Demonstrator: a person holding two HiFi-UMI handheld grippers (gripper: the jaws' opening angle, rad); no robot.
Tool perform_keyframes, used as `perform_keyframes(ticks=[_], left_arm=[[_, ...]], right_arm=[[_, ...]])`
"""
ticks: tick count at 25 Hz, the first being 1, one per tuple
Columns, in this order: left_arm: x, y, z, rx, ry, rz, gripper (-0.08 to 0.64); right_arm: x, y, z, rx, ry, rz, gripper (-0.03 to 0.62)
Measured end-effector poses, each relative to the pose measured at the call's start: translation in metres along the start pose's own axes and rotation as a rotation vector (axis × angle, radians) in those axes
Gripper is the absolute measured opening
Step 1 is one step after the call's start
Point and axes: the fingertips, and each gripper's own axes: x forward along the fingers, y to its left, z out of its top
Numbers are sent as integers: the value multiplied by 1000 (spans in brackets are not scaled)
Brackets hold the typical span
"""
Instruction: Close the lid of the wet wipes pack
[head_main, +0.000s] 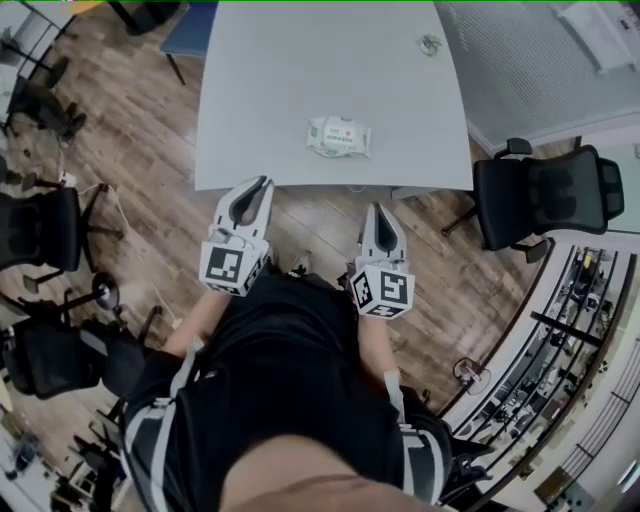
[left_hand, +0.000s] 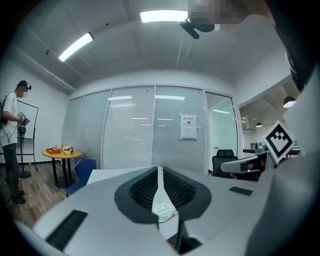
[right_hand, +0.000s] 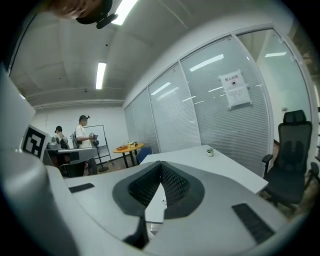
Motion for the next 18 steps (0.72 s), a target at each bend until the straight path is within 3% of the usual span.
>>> perform_keyframes(ticks=[18], left_arm=[[-21, 24, -1, -18, -24, -45, 51]], right_arm=[[-3, 45, 3, -22, -30, -28, 21]])
